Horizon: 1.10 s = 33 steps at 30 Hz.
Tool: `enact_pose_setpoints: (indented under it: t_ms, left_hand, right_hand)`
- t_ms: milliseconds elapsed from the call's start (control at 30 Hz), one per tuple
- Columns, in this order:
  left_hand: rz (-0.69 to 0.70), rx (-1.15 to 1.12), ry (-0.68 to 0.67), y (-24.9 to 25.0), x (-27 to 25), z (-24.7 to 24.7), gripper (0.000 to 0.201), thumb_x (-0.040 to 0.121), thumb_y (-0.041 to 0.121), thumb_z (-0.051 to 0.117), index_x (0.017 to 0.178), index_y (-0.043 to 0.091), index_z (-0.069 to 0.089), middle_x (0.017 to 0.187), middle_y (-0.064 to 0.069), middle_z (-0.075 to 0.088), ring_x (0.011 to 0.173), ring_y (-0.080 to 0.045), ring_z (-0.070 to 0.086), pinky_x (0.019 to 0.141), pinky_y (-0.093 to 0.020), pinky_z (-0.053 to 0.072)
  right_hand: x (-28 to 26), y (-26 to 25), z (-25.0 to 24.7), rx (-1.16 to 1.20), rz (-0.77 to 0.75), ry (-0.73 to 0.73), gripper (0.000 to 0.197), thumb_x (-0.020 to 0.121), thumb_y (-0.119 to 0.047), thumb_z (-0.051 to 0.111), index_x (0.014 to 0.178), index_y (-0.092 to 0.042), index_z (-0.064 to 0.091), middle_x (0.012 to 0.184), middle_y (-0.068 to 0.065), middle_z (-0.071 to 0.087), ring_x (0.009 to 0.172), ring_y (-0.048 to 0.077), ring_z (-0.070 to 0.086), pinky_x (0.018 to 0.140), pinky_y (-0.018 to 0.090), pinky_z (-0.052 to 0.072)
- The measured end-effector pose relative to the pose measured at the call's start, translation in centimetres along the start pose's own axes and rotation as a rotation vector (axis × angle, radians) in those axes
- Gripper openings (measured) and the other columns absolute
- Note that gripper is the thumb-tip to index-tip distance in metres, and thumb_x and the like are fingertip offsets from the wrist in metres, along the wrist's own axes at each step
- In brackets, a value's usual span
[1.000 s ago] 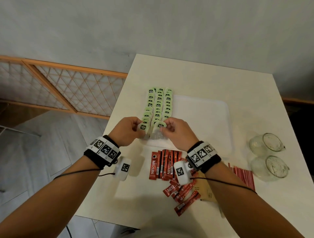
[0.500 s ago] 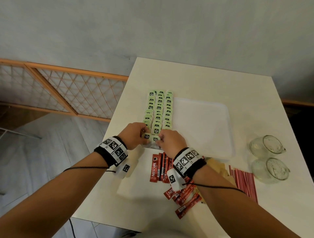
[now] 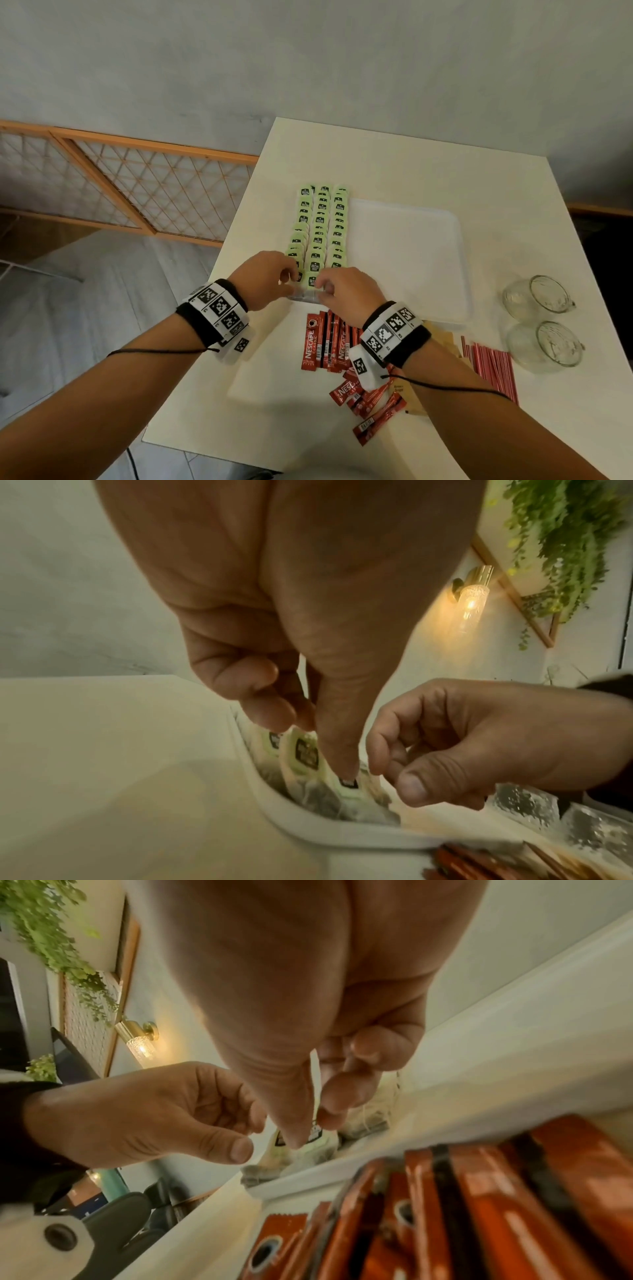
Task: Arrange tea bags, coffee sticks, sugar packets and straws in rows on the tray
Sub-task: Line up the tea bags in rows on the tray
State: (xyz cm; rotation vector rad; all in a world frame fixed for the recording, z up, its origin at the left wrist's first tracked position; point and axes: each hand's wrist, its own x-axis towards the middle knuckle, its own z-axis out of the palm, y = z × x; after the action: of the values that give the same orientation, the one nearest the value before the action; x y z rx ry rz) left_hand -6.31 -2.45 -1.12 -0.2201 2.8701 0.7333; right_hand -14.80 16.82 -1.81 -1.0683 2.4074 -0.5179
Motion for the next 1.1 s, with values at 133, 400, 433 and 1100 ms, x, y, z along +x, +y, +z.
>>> enact_pose_setpoints:
  t_ms: [133,400,433,1100]
  left_hand:
    - [0.006,0.04,-0.07,0.3,-0.5,0.5,0.012,0.091,0.029,0.069,0.099,0.024,0.078,0.09,0.01,0.065,0.082,-0.009,0.058,0.077,-0.024,0.048]
    - [-0.024,0.046,-0.06,0.6,-0.3,0.6,0.015,0.094,0.028,0.066,0.101,0.026,0.08,0.091,0.009,0.072,0.084,-0.01,0.062,0.078,-0.022,0.046]
    - [-0.028,0.052,-0.061,0.5,-0.2,0.7,0.016,0.094,0.029,0.066,0.1,0.026,0.08,0.091,0.009,0.074,0.082,-0.01,0.063,0.076,-0.021,0.046]
    - [-0.367,-0.094,0.169,0.8,1.8,2.7,0.069,0.072,0.068,0.075,0.102,0.016,0.04,0.085,0.004,0.055,0.072,-0.012,0.055,0.052,-0.026,0.036]
  right_hand:
    - [0.1,-0.3,0.6,-0.027,-0.022,-0.021,0.019,0.098,-0.03,0.06,0.113,-0.028,0.073,0.108,-0.006,0.072,0.096,0.015,0.065,0.086,0.034,0.054]
    - [0.6,-1.1,1.0,-0.006,-0.004,-0.036,0.023,0.1,-0.027,0.058,0.105,-0.03,0.08,0.099,-0.008,0.075,0.085,0.017,0.066,0.079,0.036,0.056]
    - [0.6,-1.1,1.0,0.007,-0.006,-0.031,0.022,0.1,-0.027,0.058,0.106,-0.03,0.079,0.101,-0.008,0.075,0.086,0.016,0.067,0.081,0.035,0.056]
    - [0.3,2.2,-0.4,0.348,0.337,0.229,0.021,0.099,-0.015,0.053,0.101,0.001,0.068,0.109,0.007,0.071,0.105,0.026,0.066,0.084,0.029,0.047]
